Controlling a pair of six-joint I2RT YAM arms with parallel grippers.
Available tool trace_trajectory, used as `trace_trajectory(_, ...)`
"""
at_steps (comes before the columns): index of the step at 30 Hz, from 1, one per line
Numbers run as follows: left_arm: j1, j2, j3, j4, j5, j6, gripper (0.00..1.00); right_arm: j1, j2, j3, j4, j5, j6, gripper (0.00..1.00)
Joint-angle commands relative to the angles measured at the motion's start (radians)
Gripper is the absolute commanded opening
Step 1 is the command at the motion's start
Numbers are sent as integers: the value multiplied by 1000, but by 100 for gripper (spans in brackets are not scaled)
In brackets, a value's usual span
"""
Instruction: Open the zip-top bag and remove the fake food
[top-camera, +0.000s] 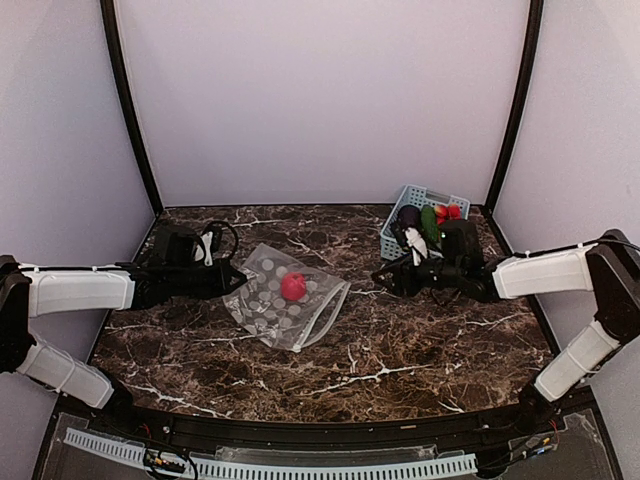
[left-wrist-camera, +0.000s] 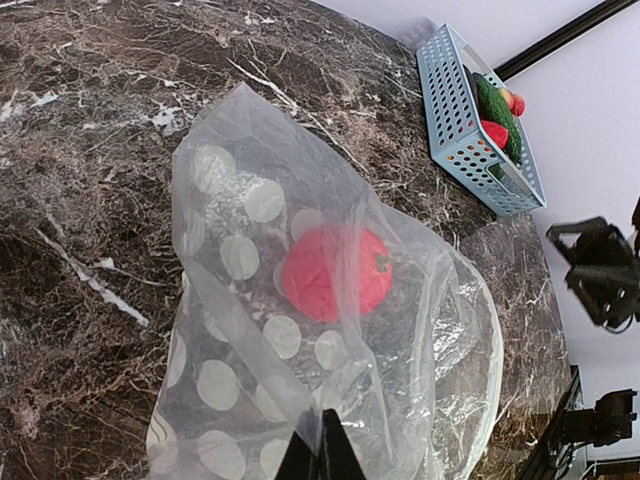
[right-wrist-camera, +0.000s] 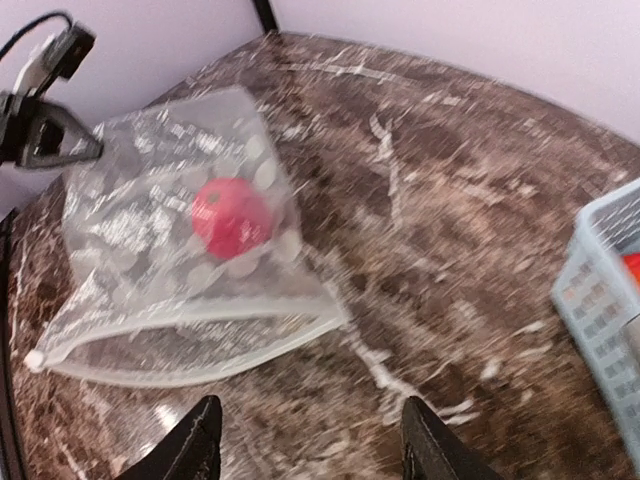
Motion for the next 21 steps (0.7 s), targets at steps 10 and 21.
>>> trace_trajectory(10,6,-23,-15,1,15,-8,1,220,173,-149,375,-22,145,53)
trace_trajectory(21,6,-59,-15,-33,25,-12,1,282,389,-5,470,-22,144,51)
